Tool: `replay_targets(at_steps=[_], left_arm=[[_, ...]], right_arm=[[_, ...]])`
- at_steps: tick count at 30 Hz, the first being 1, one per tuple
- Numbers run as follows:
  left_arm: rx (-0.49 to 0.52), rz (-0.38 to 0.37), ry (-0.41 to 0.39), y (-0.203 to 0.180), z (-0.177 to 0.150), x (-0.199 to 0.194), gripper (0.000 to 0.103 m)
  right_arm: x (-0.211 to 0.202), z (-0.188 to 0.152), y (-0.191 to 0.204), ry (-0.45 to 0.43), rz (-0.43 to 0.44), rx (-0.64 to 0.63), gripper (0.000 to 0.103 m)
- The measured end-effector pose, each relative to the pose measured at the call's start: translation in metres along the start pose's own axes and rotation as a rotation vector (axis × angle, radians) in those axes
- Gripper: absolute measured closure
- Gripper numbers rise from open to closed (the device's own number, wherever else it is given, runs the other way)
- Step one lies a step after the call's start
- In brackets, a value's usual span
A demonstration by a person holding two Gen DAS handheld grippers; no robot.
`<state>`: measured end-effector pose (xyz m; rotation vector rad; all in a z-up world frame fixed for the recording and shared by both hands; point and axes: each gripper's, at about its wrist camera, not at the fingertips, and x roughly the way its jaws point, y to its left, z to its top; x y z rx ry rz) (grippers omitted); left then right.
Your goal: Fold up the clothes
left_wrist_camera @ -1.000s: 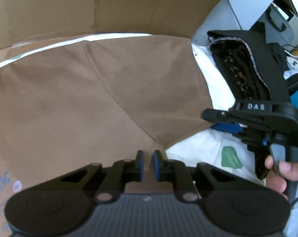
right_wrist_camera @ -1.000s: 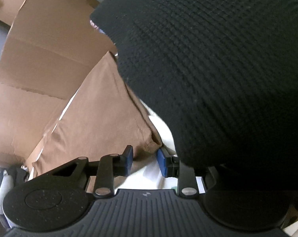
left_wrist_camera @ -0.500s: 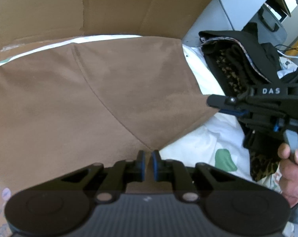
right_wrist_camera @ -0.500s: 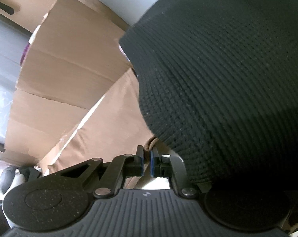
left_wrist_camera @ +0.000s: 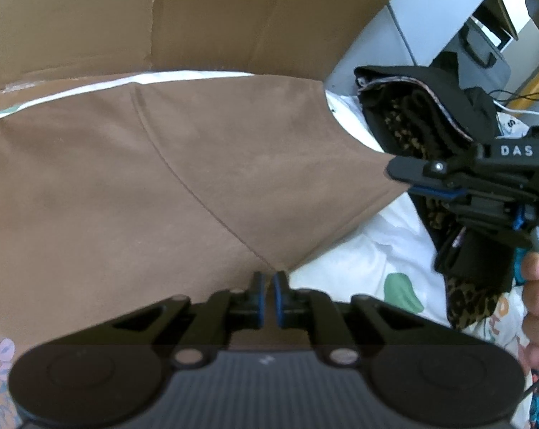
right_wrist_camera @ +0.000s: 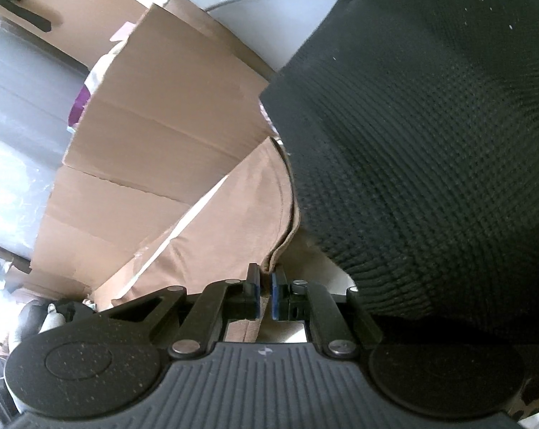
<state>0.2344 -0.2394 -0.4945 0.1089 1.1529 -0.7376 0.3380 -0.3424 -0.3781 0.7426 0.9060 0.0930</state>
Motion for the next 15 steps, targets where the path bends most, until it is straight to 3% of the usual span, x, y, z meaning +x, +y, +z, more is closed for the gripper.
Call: replay_targets(at_steps=[15], left_arm=[[-0.031, -0.021, -0.018, 0.004, -0.002, 0.007, 0.102]], right_arm=[[0.003, 0.000, 0.029, -0.017, 0.045, -0.104, 0.099]])
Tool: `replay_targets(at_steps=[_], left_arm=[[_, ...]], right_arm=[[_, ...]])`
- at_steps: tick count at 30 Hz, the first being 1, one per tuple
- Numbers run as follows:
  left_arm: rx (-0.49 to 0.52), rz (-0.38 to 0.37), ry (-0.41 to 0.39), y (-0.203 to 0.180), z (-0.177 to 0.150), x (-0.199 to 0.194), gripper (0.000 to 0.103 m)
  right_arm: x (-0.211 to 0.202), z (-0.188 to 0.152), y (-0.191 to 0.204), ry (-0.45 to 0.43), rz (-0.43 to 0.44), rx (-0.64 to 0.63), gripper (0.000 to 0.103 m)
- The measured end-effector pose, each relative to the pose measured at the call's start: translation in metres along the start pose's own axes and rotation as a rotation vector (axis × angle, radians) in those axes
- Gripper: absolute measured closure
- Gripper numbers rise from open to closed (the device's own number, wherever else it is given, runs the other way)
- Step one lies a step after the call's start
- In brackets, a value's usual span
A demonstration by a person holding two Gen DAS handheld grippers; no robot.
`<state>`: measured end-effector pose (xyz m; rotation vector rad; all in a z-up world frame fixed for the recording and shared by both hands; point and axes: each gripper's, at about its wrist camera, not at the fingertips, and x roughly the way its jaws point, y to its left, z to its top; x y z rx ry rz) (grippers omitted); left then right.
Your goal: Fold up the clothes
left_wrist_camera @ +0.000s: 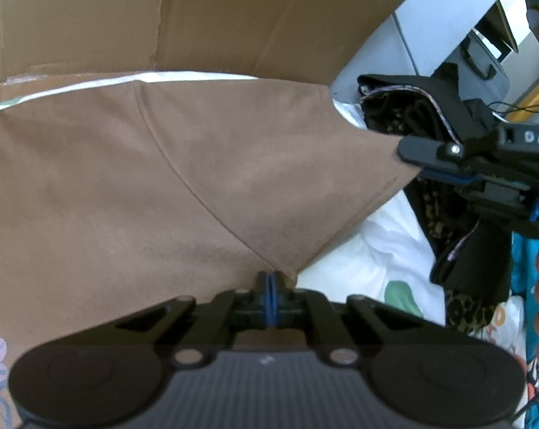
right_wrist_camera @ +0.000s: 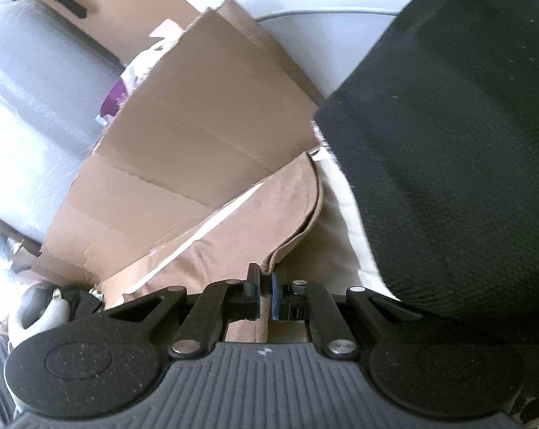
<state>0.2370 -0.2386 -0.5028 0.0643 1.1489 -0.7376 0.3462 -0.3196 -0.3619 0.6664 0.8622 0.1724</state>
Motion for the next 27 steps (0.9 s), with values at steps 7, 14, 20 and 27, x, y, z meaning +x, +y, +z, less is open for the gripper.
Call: replay_targets(at_steps=[7, 14, 20, 27], left_arm=[[-0.027, -0.006, -0.001, 0.003, -0.002, 0.005, 0.103], [-0.106, -0.038, -0.019, 0.011, -0.007, 0.007, 0.103], [-0.168, -0.073, -0.026, 0.016, -0.011, 0.005, 0.103], [-0.178, -0.077, -0.028, 0.017, -0.012, 0.009, 0.103]], right_arm=[[-0.013, 0.013, 0.000, 0.013, 0.062, -0.109, 0.099], [-0.015, 0.019, 0.014, 0.040, 0.103, -0.169, 0.099], [-0.028, 0.007, 0.019, 0.046, 0.109, -0.166, 0.099], [-0.023, 0.004, 0.025, 0.066, 0.126, -0.182, 0.099]])
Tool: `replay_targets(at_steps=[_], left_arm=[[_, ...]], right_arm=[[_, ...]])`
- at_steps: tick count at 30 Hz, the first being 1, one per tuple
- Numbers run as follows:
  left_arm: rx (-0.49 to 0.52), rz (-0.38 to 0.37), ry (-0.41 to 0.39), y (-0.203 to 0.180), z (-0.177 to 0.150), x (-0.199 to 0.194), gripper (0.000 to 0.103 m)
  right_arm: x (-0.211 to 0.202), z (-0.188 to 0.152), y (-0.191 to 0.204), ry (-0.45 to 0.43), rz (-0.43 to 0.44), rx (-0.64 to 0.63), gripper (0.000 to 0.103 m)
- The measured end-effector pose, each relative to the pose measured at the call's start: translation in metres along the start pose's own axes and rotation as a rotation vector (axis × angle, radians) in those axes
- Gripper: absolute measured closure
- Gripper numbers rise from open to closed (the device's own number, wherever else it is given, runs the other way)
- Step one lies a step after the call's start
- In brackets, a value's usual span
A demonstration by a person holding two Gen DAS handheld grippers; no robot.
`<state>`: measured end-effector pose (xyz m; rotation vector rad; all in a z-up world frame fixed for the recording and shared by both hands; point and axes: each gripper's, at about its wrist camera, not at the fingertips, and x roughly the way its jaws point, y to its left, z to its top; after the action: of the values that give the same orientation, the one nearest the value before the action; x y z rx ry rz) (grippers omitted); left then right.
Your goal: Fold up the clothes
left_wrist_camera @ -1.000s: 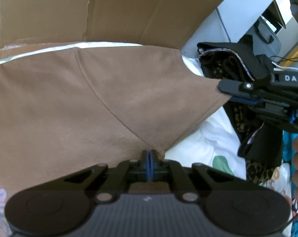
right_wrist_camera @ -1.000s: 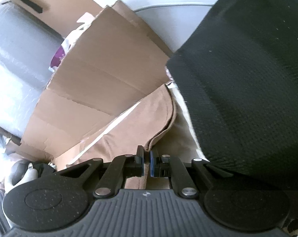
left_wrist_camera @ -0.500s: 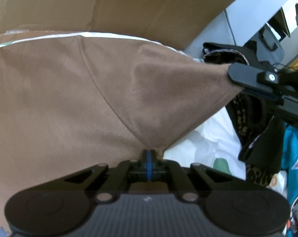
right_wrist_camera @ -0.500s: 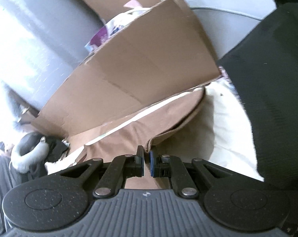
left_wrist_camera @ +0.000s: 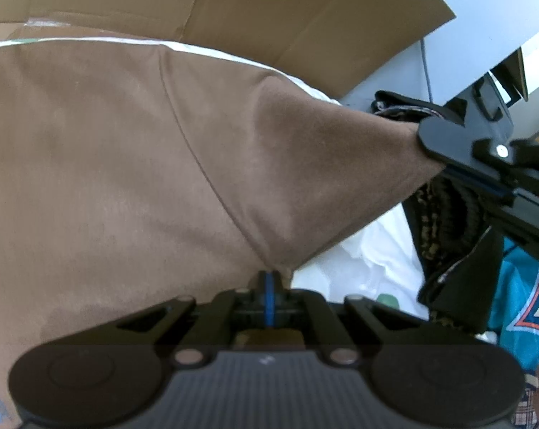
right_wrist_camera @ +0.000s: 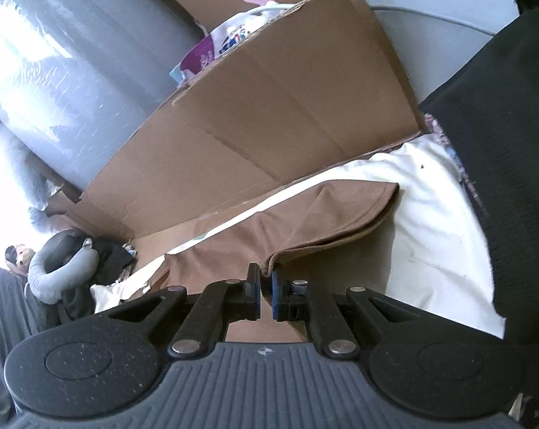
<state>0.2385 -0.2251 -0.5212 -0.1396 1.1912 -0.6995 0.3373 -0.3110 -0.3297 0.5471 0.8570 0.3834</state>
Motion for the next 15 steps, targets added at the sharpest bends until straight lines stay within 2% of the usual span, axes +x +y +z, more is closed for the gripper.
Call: replay_targets(at_steps=[4, 11, 15], left_arm=[[-0.014, -0.009, -0.011, 0.002, -0.002, 0.002, 0.103], [-0.102, -0.066, -0.031, 0.015, -0.005, 0.003, 0.103], [-0.155, -0.135, -0.033, 0.030, -0.008, 0.000, 0.101]], right_arm=[[0.004, -0.005, 0.008, 0.033, 0.031, -0.024, 0.099], [0.012, -0.017, 0.018, 0.097, 0.081, -0.048, 0.099], [0.015, -0.024, 0.022, 0.120, 0.086, -0.058, 0.099]])
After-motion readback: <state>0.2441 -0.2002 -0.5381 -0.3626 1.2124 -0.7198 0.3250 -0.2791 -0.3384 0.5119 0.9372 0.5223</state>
